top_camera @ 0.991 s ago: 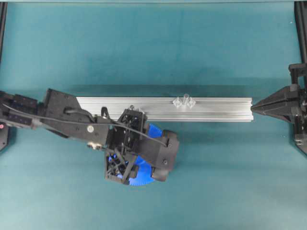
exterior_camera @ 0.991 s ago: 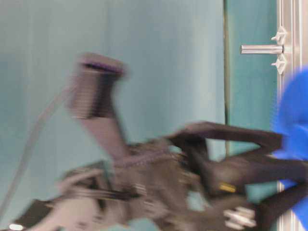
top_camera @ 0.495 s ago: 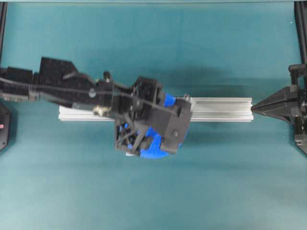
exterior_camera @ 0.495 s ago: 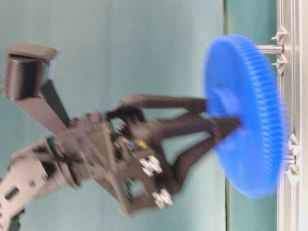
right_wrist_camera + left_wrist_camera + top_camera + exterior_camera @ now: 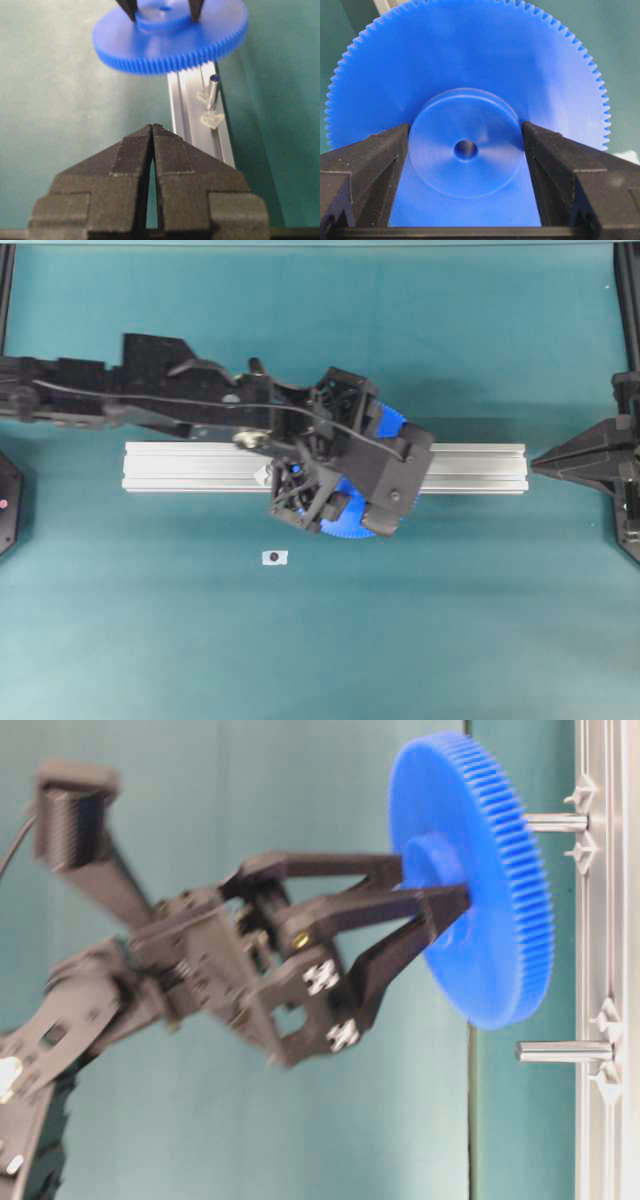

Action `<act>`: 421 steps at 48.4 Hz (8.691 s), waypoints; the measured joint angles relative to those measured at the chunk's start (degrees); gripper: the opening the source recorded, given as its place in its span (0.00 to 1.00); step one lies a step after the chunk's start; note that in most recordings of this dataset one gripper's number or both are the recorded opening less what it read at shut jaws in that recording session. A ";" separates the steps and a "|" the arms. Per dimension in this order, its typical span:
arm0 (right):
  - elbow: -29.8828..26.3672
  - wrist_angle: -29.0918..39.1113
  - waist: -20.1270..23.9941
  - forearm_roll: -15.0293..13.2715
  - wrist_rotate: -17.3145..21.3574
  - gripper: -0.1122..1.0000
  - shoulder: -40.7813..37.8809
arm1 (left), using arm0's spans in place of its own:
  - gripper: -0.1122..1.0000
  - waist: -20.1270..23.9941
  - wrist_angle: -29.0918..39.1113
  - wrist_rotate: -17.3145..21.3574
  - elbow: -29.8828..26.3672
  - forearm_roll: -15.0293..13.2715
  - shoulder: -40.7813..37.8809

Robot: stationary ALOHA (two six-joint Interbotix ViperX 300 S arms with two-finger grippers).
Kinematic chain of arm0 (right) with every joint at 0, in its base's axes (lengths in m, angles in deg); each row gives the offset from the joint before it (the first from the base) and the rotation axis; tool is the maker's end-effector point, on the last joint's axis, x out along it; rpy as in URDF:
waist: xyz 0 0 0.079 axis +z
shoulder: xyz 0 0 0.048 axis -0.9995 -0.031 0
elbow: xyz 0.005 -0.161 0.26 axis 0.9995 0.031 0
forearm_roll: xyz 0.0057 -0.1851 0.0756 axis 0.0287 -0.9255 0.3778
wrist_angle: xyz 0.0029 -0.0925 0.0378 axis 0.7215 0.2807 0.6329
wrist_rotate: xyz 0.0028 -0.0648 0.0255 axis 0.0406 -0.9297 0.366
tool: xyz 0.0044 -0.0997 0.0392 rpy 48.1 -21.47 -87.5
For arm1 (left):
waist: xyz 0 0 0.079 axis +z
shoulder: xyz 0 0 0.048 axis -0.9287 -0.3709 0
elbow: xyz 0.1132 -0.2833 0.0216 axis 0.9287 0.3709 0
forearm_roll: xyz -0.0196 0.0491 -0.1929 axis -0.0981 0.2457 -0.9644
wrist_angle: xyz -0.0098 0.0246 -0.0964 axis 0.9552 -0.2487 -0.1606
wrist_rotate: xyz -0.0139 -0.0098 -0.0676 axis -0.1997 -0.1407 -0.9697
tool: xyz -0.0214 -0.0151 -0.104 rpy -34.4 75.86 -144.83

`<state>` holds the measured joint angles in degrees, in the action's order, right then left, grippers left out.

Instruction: Insert the large gear onto the shaft.

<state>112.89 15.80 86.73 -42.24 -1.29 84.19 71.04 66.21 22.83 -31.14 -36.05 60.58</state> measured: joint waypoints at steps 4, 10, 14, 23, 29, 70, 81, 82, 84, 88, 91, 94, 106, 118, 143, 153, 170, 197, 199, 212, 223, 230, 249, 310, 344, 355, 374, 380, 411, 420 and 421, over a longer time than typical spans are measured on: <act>0.26 0.00 0.00 0.00 0.00 0.18 0.09 | 0.81 0.97 -0.62 0.35 -0.88 0.00 -0.88; 0.26 0.00 0.00 0.00 0.00 0.18 0.09 | 0.81 2.46 -2.11 0.26 -2.81 0.00 -2.72; 0.35 0.00 0.00 0.00 0.00 0.18 0.09 | 0.81 2.99 -2.72 0.53 -4.04 0.00 -3.87; 0.44 -0.09 0.09 0.00 0.00 0.18 0.09 | 0.81 3.08 -3.08 2.11 -6.06 0.00 -6.77; 0.35 0.00 0.00 0.00 0.00 0.18 0.18 | 0.81 3.08 -3.08 2.11 -6.86 0.00 -7.91; 0.44 0.00 -0.70 0.00 0.00 0.18 0.35 | 0.80 4.57 2.72 3.43 -8.26 0.00 -9.05; 0.35 0.00 -0.79 0.00 0.00 0.18 0.35 | 0.80 4.57 4.66 3.43 -7.21 0.00 -8.44; 0.44 0.00 -0.79 -0.09 0.00 0.18 0.35 | 0.80 4.57 4.75 3.25 -7.03 0.00 -8.26; 0.44 -0.09 -0.79 0.00 0.00 0.18 0.26 | 0.80 4.57 4.83 3.08 -6.68 0.00 -8.00; 0.44 0.00 -0.79 0.00 0.00 0.18 0.26 | 0.80 4.57 5.01 3.16 -6.33 0.00 -7.73; 0.44 0.00 -0.79 -0.09 0.00 0.18 0.35 | 0.80 4.48 5.10 3.25 -6.33 0.00 -7.73; 0.35 0.00 -0.79 0.00 0.00 0.18 0.35 | 0.80 4.48 5.01 3.43 -6.24 0.00 -7.73; 0.35 0.00 -0.88 0.00 0.00 0.18 0.35 | 0.80 4.39 3.08 3.60 -7.91 0.00 -8.44; 0.35 0.00 -0.88 0.00 0.00 0.18 0.35 | 0.80 4.22 3.16 3.69 -11.07 -0.09 -10.37; 0.44 -0.09 -0.88 0.00 0.00 0.18 0.35 | 0.80 4.22 3.87 3.69 -12.57 -0.09 -11.34; 0.44 0.00 -0.88 0.00 0.00 0.18 0.35 | 0.80 4.22 4.13 3.60 -12.57 0.00 -11.34; 0.35 0.00 -0.88 0.00 0.00 0.18 0.35 | 0.80 4.48 4.13 3.60 -12.74 -0.09 -11.34; 0.44 -0.09 -0.88 0.00 0.00 0.18 0.35 | 0.88 4.75 4.48 3.43 -13.71 -0.09 -11.34; 0.44 0.00 -0.88 0.00 0.00 0.18 0.35 | 0.88 4.83 4.75 3.43 -13.97 -0.09 -11.34; 0.44 -0.09 -0.88 0.00 0.00 0.18 0.35 | 0.88 5.27 7.82 3.16 -15.12 -0.09 -11.34; 0.44 -0.09 -0.97 0.00 0.00 0.18 0.26 | 0.88 4.92 8.09 2.90 -14.06 -0.09 -11.51; 0.44 -0.09 -0.97 0.00 0.00 0.18 0.26 | 0.88 4.83 7.91 1.67 -13.45 -0.09 -11.43; 0.44 -0.09 -0.97 0.00 0.00 0.18 0.35 | 0.88 4.75 7.82 1.49 -13.01 -0.09 -11.25; 0.35 -0.18 -0.97 0.00 0.00 0.18 0.35 | 0.86 3.25 11.16 -0.09 -16.79 -0.09 -9.84; 0.35 0.97 -0.97 -0.09 0.00 0.18 1.85 | 0.85 3.25 10.72 -3.69 -10.11 0.00 -4.22; 0.44 5.45 -0.97 0.00 0.00 0.18 3.96 | 0.85 3.43 7.03 -6.59 -4.04 0.00 1.67; 0.44 8.79 -0.97 0.00 0.00 0.18 4.83 | 0.85 3.52 -1.76 -14.41 8.79 0.00 12.57; 0.44 8.79 -0.97 0.00 0.00 0.18 5.27 | 0.85 3.60 -4.92 -16.70 13.62 0.00 17.05; 0.44 8.70 -1.05 0.00 0.00 0.18 6.50 | 0.85 2.99 -18.81 -22.85 33.93 -0.09 35.68; 0.62 8.79 -1.32 0.00 0.00 0.18 6.68 | 0.85 1.93 -25.31 -23.47 40.34 0.00 40.78; 0.62 8.79 -1.32 -0.09 0.00 0.18 6.77 | 0.85 1.76 -25.75 -23.55 40.87 0.00 41.04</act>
<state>113.51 24.59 85.41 -42.33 -1.29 90.96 72.80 40.45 -0.73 9.73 -36.05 101.62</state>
